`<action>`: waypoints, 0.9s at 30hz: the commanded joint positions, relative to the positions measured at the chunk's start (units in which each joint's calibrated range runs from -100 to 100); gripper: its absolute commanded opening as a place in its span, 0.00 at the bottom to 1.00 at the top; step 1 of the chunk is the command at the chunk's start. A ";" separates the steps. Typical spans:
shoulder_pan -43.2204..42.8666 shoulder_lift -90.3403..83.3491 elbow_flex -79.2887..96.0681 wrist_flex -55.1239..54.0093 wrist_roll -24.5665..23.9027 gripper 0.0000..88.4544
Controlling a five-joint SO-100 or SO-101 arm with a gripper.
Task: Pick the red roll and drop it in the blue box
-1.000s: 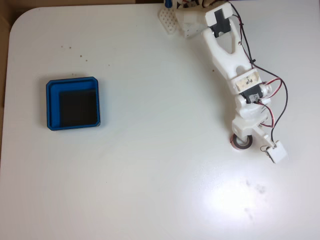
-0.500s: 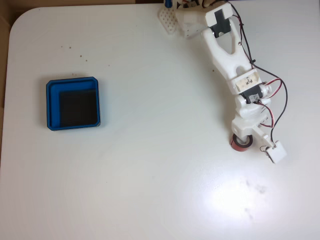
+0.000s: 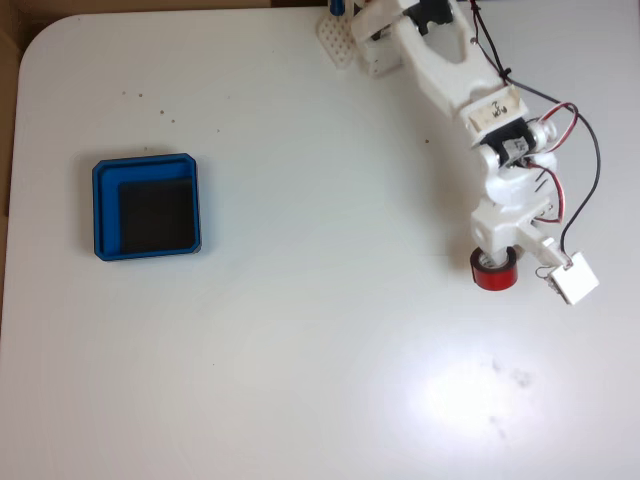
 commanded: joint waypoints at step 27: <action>31.21 -34.24 -2.99 13.76 -0.29 0.01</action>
